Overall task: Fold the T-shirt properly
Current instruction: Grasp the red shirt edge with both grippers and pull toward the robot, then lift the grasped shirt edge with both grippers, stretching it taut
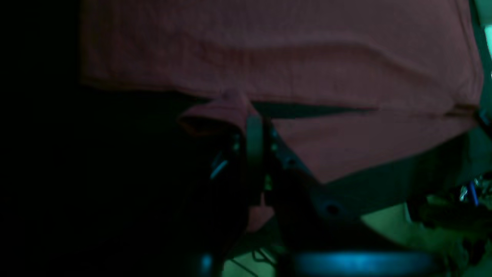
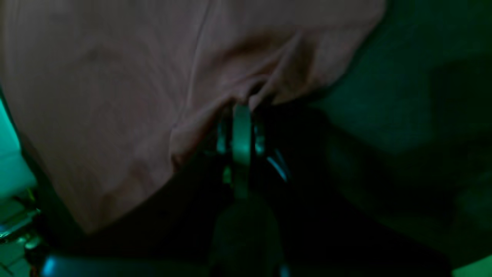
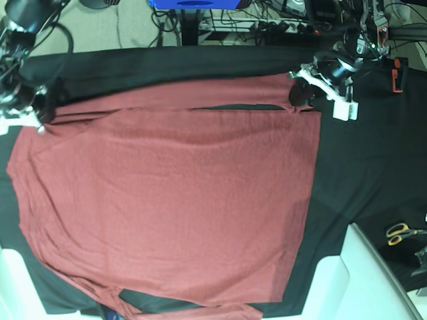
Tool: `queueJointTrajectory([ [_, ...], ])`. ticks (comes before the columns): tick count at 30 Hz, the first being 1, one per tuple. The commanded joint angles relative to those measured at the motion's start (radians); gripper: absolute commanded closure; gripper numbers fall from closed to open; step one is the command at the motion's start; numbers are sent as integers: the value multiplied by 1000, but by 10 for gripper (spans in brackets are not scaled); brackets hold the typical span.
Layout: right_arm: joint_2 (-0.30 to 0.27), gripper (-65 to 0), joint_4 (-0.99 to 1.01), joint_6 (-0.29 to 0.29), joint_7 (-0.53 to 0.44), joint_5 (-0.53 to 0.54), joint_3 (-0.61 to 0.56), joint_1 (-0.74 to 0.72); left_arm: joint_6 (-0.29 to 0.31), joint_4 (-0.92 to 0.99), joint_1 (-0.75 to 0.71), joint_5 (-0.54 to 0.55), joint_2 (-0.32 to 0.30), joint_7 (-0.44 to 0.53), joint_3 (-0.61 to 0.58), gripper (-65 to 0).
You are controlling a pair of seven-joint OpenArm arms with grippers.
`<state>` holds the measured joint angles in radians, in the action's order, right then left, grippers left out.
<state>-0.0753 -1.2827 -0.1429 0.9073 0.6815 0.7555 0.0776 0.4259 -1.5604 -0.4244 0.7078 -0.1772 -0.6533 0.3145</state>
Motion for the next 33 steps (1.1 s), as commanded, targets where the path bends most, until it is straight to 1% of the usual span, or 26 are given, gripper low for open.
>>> queueJointTrajectory([
  [1, -28, -2, -16, 7, -1, 13, 0, -17, 11, -16, 11, 17, -8, 13, 7, 0],
  [3, -44, -2, -12, 33, 25, 13, -41, -42, 11, -16, 26, 17, -8, -7, 8, 0],
  [5, -59, -2, -13, 82, 28, 16, -81, -46, 9, -16, 40, 17, -6, -21, 8, 0],
  [7, -62, -2, -12, 124, 29, 16, -103, -63, 9, -16, 52, 17, -6, -30, 8, 0],
  [9, -62, -2, -13, 151, 32, 17, -109, -69, 9, -21, 54, 19, -6, -46, 8, 0],
  [13, -62, -2, -16, 162, 72, 14, -110, -95, 9, -30, 55, 19, -6, -75, 8, 0],
  [17, -64, -2, -16, 213, 111, 14, -110, -137, 9, -31, 75, 19, -6, -78, 8, 0],
  [20, -64, -2, -15, 228, 126, 14, -130, -163, 9, -31, 95, 20, 6, -79, 10, 0],
  [22, -64, -2, -12, 239, 125, 14, -152, -177, 9, -31, 112, 20, 8, -116, 30, 0],
  [24, -64, -2, -10, 274, 118, 14, -172, -184, 9, -25, 149, 20, 32, -173, 67, 0],
  [25, -64, -2, -10, 282, 118, 14, -176, -192, 9, -24, 163, 20, 44, -190, 91, 0],
  [27, -64, -2, -1, 286, 117, 14, -189, -203, 9, -24, 192, 20, 57, -219, 131, 0],
  [30, -65, -2, 39, 288, 117, 14, -189, -230, 9, -22, 235, 17, 61, -257, 154, 0],
  [33, -94, -2, 100, 288, 114, 14, -189, -259, 9, -19, 270, 13, 61, -264, 153, 0],
])
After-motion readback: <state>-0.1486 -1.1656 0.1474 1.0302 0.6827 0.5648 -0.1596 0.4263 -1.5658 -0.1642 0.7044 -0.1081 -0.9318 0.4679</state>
